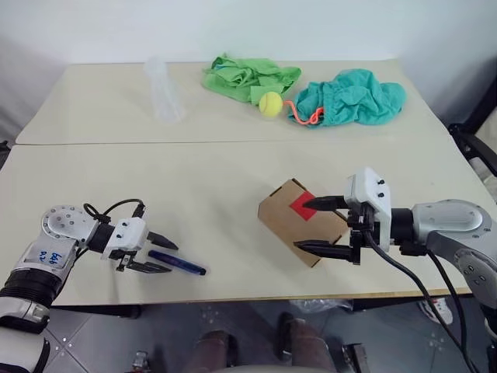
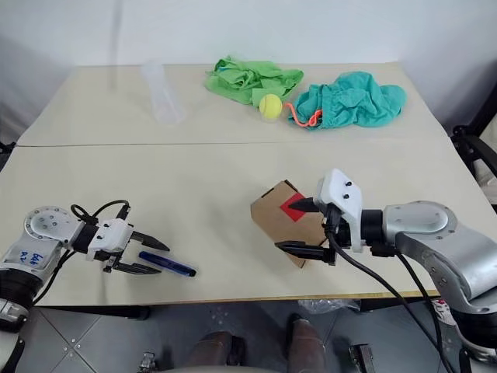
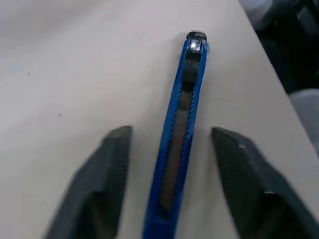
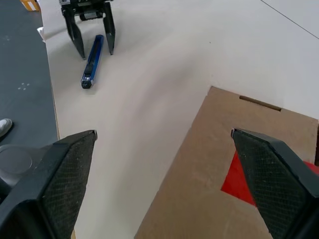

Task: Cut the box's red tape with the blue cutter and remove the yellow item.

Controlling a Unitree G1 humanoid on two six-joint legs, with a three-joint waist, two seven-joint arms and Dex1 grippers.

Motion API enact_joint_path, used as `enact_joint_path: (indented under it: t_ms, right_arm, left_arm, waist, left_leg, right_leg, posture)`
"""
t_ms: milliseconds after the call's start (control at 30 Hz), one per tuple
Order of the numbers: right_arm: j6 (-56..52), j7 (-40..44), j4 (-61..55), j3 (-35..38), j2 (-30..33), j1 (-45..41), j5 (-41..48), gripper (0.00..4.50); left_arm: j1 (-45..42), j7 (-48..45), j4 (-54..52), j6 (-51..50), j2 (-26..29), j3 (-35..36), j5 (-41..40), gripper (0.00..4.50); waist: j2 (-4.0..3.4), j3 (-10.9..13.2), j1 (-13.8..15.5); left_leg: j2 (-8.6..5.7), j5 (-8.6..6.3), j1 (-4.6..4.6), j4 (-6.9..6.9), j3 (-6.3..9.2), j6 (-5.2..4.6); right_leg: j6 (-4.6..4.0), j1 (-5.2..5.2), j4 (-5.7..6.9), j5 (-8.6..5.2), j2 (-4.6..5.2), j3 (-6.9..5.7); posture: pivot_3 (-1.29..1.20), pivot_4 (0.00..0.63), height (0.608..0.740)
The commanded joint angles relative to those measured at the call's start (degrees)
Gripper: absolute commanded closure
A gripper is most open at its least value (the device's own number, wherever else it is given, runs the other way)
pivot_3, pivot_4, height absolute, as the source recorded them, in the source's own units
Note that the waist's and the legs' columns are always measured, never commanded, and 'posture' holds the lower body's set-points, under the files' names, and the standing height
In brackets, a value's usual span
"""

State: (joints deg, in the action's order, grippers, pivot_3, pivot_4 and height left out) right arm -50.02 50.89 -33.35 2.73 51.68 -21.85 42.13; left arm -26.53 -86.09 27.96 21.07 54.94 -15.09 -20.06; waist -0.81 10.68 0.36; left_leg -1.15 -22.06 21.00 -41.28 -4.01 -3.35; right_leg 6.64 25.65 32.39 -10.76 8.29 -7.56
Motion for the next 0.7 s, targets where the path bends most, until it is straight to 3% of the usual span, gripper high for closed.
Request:
enact_joint_path:
  t_ms: [33, 100, 500, 633, 700]
  right_arm:
    - [0.5, 0.1, -1.3, 1.9, 1.0, -0.3, 0.5, 0.0]
    - [0.5, 0.0, -1.3, 1.9, 1.0, -0.4, 0.6, 0.0]
    - [-0.3, -0.5, -2.4, 1.4, 1.0, -1.0, 1.0, 0.0]
    - [-0.9, -1.2, -3.2, 1.4, 0.6, -0.9, 1.6, 0.0]
    - [-0.9, -1.2, -3.2, 0.9, 0.4, -1.0, 1.7, 0.0]
  left_arm:
    - [1.5, -6.4, 2.1, 0.2, 0.2, -1.9, 4.3, 3.28]
    - [1.7, -6.4, 1.8, 0.2, 0.1, -1.7, 4.4, 3.8]
    - [4.4, -2.3, -1.5, -0.1, -0.2, -0.7, 6.9, 3.8]
    - [7.1, 0.2, -6.5, -4.7, 0.1, 0.9, 6.6, 3.8]
    - [9.0, 0.5, -9.1, -6.9, 0.8, 1.4, 7.1, 3.35]
  waist:
    - [-0.06, 0.0, -0.2]
    - [-0.08, 0.0, -0.3]
    - [-0.21, -0.1, -0.5]
    - [-0.25, -0.1, -0.5]
    - [-0.29, -0.2, -0.5]
  left_leg:
    - [0.0, 0.0, 0.0, 0.0, 0.0, 0.0]
    - [0.0, 0.0, -0.03, -0.01, -0.01, 0.0]
    - [0.01, 0.01, -0.16, 0.0, -0.01, 0.0]
    - [0.02, 0.0, -0.2, 0.09, -0.03, 0.01]
    - [0.01, -0.01, -0.2, 0.13, -0.03, 0.01]
  right_leg:
    - [0.0, 0.0, 0.0, 0.0, 0.0, 0.0]
    - [0.0, -0.02, 0.03, 0.0, 0.0, 0.01]
    - [-0.01, -0.09, 0.06, -0.01, 0.06, 0.04]
    - [-0.03, -0.08, 0.01, -0.02, 0.08, 0.05]
    - [-0.03, -0.08, -0.01, -0.02, 0.08, 0.04]
  posture:
    - [0.0, 0.15, 0.74]
    - [0.0, 0.15, 0.74]
    - [0.0, 0.15, 0.74]
    - [0.0, 0.15, 0.74]
    - [0.0, 0.15, 0.74]
